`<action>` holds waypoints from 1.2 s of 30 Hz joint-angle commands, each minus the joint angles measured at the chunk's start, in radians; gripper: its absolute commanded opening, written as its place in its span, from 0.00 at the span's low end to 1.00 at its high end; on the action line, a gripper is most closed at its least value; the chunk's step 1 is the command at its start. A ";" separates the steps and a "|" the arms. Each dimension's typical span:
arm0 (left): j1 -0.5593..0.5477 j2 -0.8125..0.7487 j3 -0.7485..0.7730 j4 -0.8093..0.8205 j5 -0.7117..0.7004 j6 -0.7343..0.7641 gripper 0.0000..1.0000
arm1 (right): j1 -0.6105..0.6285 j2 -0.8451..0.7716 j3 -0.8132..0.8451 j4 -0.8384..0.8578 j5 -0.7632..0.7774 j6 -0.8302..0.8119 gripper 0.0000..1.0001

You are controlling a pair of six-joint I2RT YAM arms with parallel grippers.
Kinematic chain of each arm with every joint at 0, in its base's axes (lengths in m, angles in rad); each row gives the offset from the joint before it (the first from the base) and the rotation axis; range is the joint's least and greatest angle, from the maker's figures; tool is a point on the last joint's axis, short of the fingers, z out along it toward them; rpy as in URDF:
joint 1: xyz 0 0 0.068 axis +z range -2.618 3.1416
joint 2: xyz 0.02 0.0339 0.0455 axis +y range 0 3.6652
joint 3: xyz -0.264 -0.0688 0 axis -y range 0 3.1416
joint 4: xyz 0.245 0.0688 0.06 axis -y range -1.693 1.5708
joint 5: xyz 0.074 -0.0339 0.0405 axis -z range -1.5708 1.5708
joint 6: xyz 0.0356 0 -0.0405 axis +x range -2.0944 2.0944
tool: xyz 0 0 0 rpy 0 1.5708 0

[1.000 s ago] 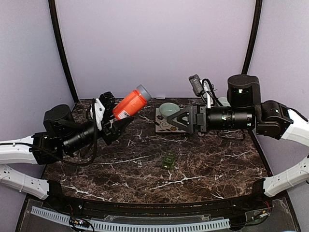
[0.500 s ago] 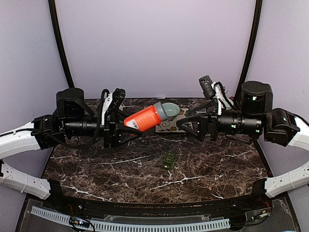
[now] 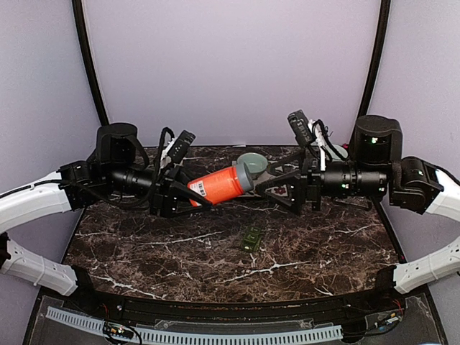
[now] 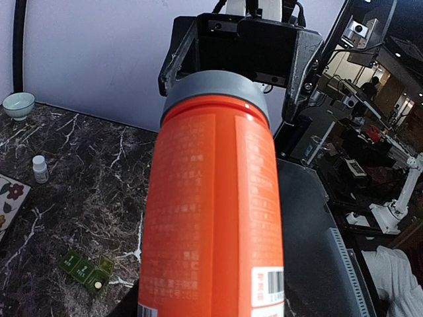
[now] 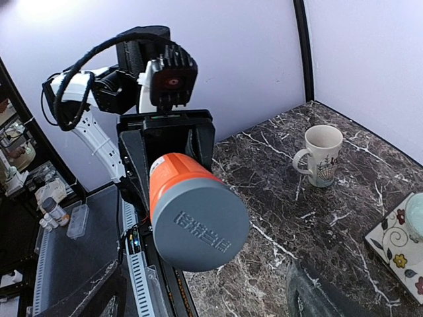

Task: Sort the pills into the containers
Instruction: Screw the lid of the pill bottle onto the pill bottle.

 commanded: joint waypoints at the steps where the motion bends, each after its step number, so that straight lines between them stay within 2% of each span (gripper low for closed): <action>1: 0.024 0.018 0.053 0.015 0.144 -0.036 0.00 | 0.008 0.005 0.048 0.034 -0.068 -0.009 0.84; 14: 0.040 0.072 0.085 0.000 0.270 -0.059 0.00 | 0.009 0.056 0.065 0.041 -0.108 -0.004 0.85; 26: 0.042 0.093 0.096 -0.023 0.308 -0.056 0.00 | 0.009 0.093 0.084 0.037 -0.135 -0.005 0.84; 31: 0.042 0.099 0.102 -0.027 0.315 -0.053 0.00 | 0.009 0.107 0.087 0.036 -0.150 -0.001 0.78; 36: 0.042 0.106 0.107 -0.029 0.326 -0.051 0.00 | 0.008 0.115 0.091 0.034 -0.166 0.005 0.65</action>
